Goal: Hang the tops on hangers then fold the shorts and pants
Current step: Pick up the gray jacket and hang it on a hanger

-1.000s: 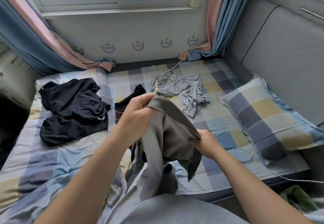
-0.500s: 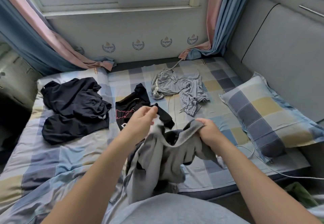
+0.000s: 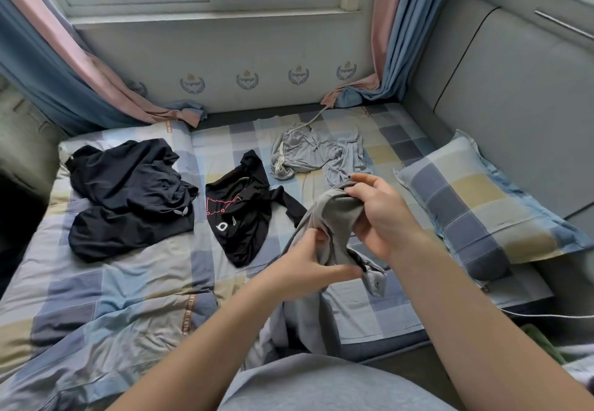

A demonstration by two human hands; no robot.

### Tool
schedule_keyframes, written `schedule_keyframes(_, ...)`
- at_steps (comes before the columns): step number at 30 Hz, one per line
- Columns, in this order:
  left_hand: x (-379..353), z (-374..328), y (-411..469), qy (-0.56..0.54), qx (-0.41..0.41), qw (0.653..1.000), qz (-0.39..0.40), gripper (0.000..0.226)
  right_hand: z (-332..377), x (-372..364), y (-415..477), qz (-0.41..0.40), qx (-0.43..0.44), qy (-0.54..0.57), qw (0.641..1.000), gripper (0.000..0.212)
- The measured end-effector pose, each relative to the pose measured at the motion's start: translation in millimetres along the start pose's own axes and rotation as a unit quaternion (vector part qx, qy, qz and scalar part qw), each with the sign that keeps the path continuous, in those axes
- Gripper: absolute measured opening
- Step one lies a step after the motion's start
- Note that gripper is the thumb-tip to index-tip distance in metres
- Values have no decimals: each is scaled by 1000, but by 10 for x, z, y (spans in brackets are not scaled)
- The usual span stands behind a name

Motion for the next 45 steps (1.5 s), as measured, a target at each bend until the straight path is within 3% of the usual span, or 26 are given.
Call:
schedule_keyframes(2,-33,-6,34,-43,-16,998,-52,81,5,-69,-66,29,-6,46,998,20)
schedule_keyframes(6,115,3,75,-1,-51,986,-156,18,-21,-162,-158,92,-32,122,988,19)
schedule_keyframes(10,343,58,19,-25,-57,979,-193,27,-12,-149,-235,160,-60,166,971,22)
schedule_keyframes(15,678,27,-61,-201,-29,950,-237,27,31,-6,-236,195,-28,111,974,33)
schedule_keyframes(18,835,-64,-152,-267,-37,928,-258,26,-51,58,-223,185,6,16,983,33)
schedule_keyframes(20,855,-178,-215,-321,-49,913,-247,23,-176,56,-233,187,33,-70,979,45)
schedule_keyframes(25,783,-539,-381,-408,-77,891,-183,23,-551,-207,-309,249,125,-294,914,81)
schedule_keyframes(27,771,-620,-414,-439,-84,878,-170,20,-747,-293,-251,253,123,-338,898,70)
schedule_keyframes(30,836,-672,-424,-467,-100,861,-173,16,-821,-247,-124,180,105,-363,908,16)
schedule_keyframes(31,885,-672,-422,-470,-104,857,-182,16,-782,-195,-83,150,105,-355,917,8)
schedule_keyframes(33,986,-635,-409,-465,-107,854,-208,17,-661,-116,-22,113,113,-348,924,19)
schedule_keyframes(35,1060,-561,-381,-444,-104,857,-241,18,-526,-98,5,109,120,-331,930,18)
schedule_keyframes(38,1040,-427,-330,-373,-84,892,-241,19,-318,-100,14,89,104,-287,948,23)
schedule_keyframes(45,614,-200,-312,-221,-34,966,-126,9,185,-106,-3,27,65,-126,990,18)
Point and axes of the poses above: each hand's wrist, its own y-axis towards the middle knuckle, its own x-axis out of the back of the hand, z = x × y, the point moved 6 cm from there along y, towards the middle knuckle, and after that the axes turned 7 degrees about -y, right-handed, at the moved point
